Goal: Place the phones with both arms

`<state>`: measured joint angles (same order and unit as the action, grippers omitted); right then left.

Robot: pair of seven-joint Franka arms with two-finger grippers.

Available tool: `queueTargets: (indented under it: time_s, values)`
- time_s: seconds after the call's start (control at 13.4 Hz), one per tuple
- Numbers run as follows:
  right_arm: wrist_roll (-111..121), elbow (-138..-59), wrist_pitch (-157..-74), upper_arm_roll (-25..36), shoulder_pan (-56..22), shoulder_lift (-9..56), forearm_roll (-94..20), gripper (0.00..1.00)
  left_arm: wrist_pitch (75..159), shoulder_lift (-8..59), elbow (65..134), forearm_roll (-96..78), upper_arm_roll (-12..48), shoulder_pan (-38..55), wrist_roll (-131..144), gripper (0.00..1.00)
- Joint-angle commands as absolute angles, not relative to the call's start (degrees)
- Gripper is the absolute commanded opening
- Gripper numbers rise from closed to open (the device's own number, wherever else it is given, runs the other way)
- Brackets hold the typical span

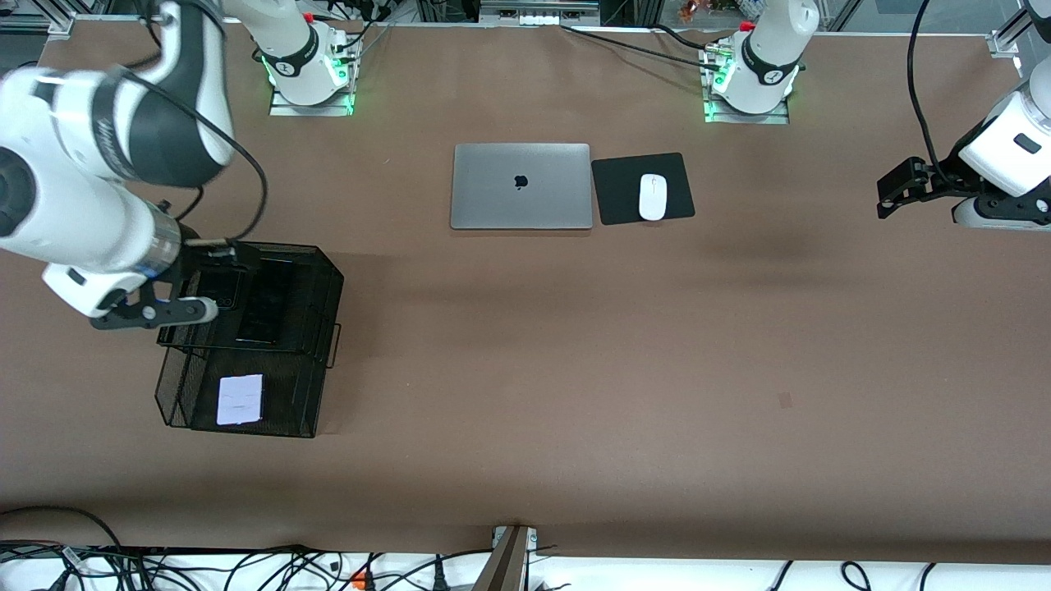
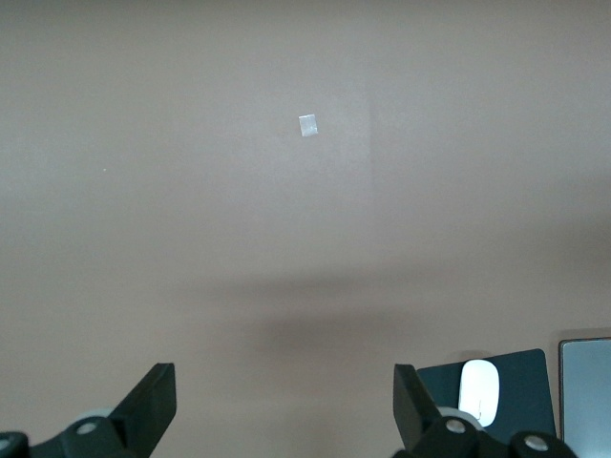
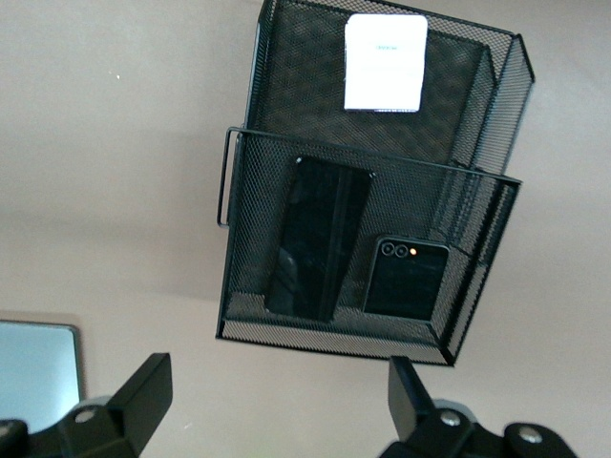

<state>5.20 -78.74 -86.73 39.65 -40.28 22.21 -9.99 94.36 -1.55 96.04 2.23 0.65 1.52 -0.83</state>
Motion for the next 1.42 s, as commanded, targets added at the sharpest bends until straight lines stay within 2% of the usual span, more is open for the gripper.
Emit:
queueTargets:
  time_s: [0.0,0.37,0.6,0.89,1.34]
  values:
    - [1.9,-80.9,-83.7,23.5,-26.9,12.5,-4.0,1.0,93.4,-1.1,94.7,2.8,0.5,1.7,-1.5,1.0]
    - [-1.4,-84.4,-82.8,5.6,-5.4,5.9,-1.1,1.0,93.4,-0.8,94.4,2.8,0.5,1.7,-1.6,1.0]
    - [-5.2,-86.8,-83.7,-2.9,2.0,3.8,0.2,1.0,93.4,-0.9,94.3,2.8,0.6,1.8,-1.5,1.0]
    - [-4.5,-87.3,-85.1,-2.8,2.4,4.5,1.0,1.0,93.3,-0.9,94.3,2.7,0.5,1.7,-1.5,1.0]
    - [-0.4,-87.8,-86.0,2.2,-1.6,4.2,1.1,1.0,92.5,-0.9,94.3,2.8,0.6,1.7,-1.5,1.0]
